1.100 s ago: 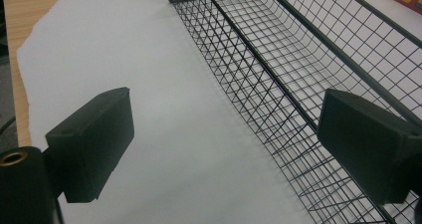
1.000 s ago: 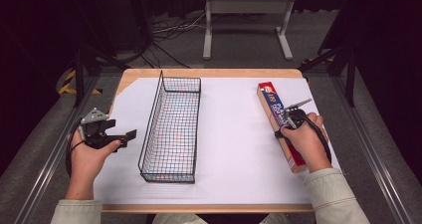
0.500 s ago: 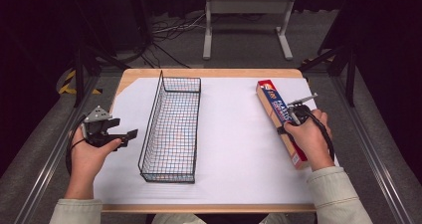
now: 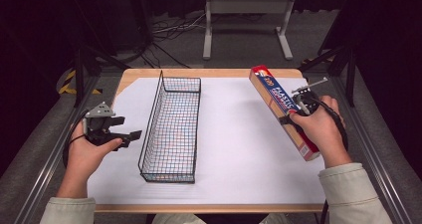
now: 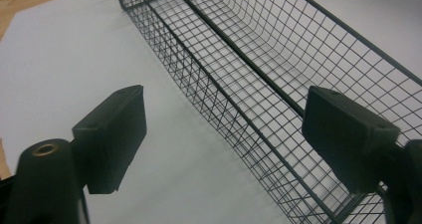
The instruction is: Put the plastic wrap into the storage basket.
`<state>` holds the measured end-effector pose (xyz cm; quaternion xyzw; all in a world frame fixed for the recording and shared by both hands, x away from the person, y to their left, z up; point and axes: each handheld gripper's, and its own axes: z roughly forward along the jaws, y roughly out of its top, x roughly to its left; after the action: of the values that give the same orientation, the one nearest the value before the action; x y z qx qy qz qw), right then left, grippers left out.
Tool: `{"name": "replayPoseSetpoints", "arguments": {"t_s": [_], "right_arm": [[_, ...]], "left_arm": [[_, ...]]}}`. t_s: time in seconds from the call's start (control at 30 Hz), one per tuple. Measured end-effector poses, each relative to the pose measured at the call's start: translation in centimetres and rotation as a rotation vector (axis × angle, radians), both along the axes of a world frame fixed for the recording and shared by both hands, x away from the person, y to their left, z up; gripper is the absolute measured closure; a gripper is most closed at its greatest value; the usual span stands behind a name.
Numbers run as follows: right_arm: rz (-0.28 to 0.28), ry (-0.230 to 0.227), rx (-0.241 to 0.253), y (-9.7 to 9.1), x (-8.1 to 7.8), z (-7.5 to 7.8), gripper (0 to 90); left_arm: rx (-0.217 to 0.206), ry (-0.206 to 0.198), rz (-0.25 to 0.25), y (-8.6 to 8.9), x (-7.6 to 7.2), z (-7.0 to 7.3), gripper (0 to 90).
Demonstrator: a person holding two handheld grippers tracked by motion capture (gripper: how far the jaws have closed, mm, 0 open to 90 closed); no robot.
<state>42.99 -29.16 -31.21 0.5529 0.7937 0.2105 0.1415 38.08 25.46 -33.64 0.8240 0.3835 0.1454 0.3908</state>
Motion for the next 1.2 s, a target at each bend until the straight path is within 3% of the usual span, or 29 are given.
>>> {"name": "replayPoseSetpoints", "arguments": {"t_s": [0.17,0.37,0.7,0.97,1.2], "right_arm": [[0.07,-0.01,-0.019,0.7,-0.3,1.8,40.8],[0.159,-0.022,-0.02,1.8,-0.6,3.7,40.8],[0.382,-0.041,-0.022,3.5,-1.7,6.5,40.7],[0.527,-0.04,-0.026,4.8,-2.4,7.6,40.7],[0.655,-0.011,-0.08,6.2,-2.4,7.8,40.7]], "left_arm": [[0.008,-0.042,-0.055,-0.9,0.1,1.1,12.7],[0.046,-0.053,-0.121,-2.4,0.1,2.6,11.8],[0.045,-0.083,-0.269,-5.2,0.2,4.5,10.6],[0.047,-0.101,-0.356,-7.2,0.3,5.4,9.2],[0.087,-0.13,-0.455,-9.6,0.1,6.9,8.4]]}}
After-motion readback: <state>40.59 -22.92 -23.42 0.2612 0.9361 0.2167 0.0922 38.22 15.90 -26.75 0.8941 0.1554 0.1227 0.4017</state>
